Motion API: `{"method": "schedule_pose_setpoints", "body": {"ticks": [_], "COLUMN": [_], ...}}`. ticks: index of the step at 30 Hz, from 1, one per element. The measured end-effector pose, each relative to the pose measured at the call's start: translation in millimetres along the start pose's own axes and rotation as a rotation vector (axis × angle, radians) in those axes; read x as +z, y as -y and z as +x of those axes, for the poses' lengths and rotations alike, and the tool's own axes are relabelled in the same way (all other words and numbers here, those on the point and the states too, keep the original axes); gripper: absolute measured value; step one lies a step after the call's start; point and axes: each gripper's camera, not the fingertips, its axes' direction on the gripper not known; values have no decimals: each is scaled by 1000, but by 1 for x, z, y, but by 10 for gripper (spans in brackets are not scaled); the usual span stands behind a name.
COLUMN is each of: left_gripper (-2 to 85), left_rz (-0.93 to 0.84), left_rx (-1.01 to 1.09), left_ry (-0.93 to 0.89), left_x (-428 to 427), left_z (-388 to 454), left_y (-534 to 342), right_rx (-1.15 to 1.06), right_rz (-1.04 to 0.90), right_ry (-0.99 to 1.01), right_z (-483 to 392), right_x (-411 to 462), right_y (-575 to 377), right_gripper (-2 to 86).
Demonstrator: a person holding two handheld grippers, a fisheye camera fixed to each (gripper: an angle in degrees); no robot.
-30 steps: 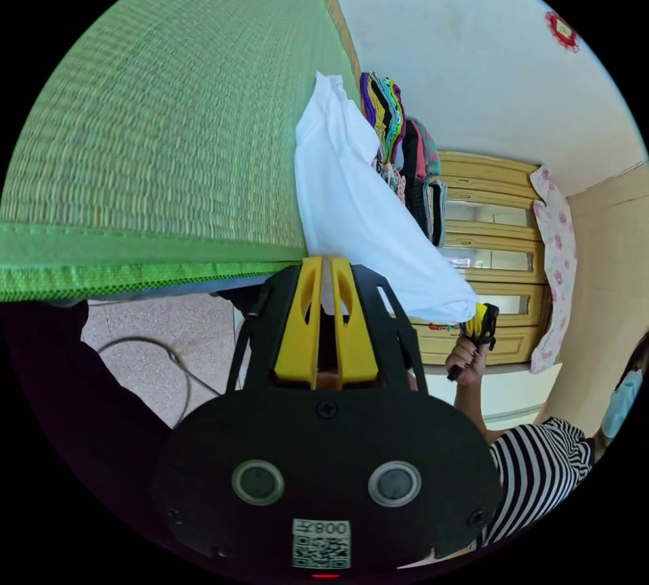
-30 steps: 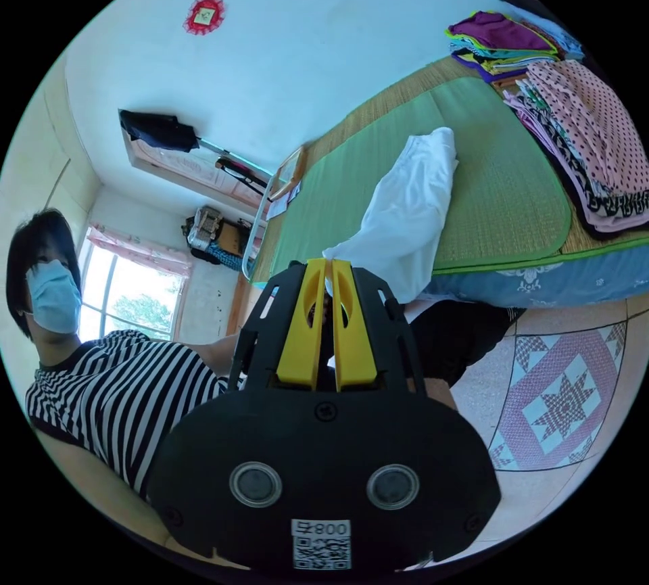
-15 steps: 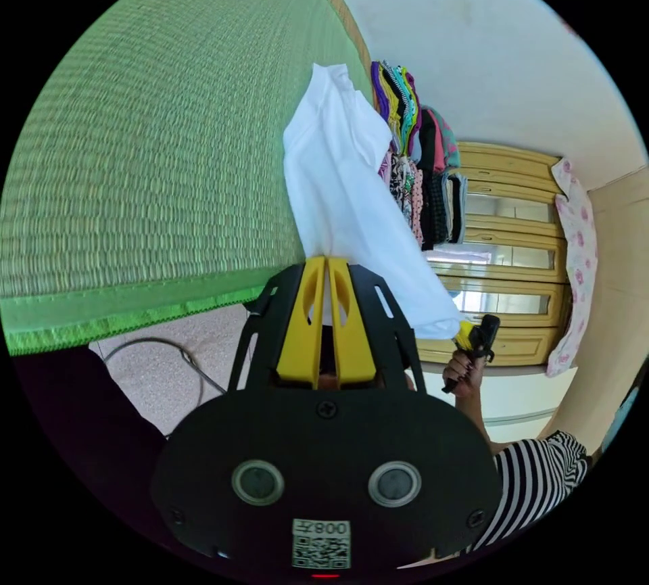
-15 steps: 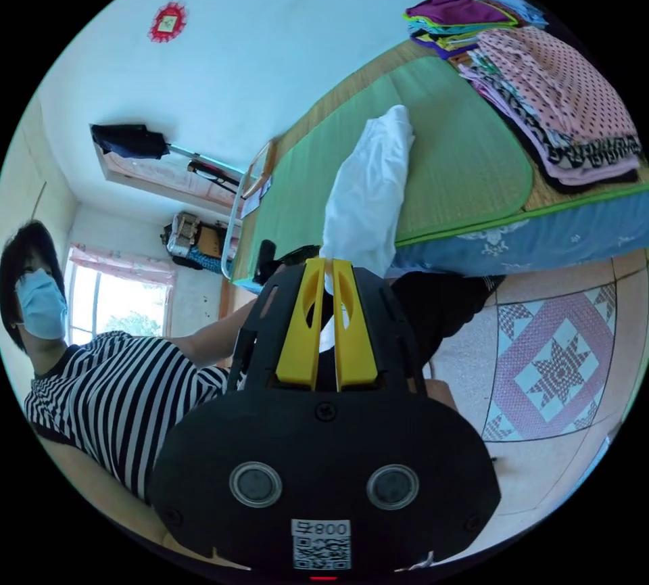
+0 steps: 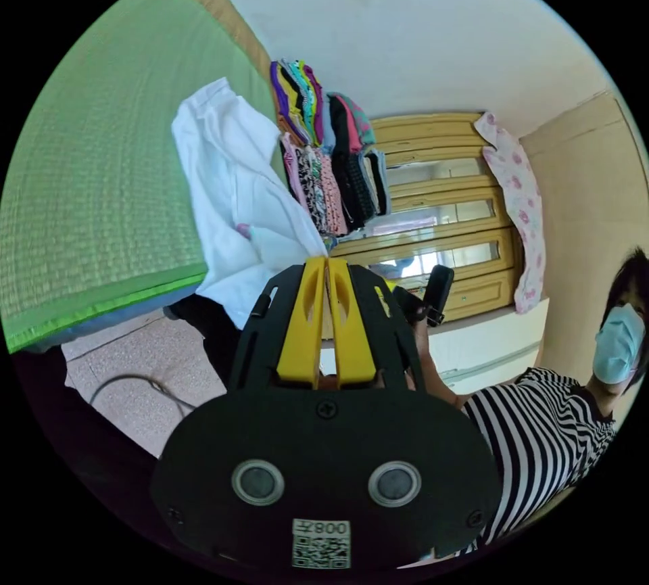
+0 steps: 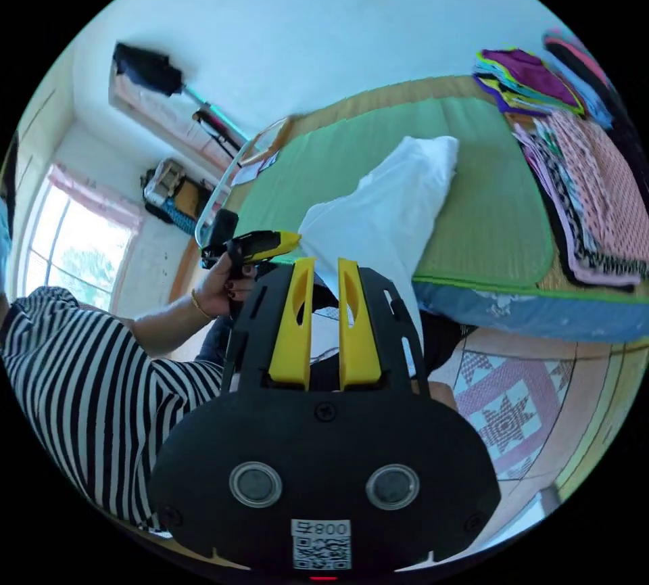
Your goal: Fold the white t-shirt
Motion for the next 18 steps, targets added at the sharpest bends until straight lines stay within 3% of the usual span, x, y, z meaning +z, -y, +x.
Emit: {"method": "schedule_pose_setpoints", "body": {"ticks": [7, 18], "left_gripper": [5, 8], "left_rz": [-49, -102], "left_rx": [68, 51], "left_ry": [-66, -75], "left_x": [30, 70], "left_z": [39, 63], "left_y": [4, 4], "right_rx": [-187, -133], "right_rz": [-77, -67], "right_ry": [-148, -179], "right_z": [-64, -75], "right_x": [39, 42], "right_y": [22, 24], "right_gripper": [87, 49]}}
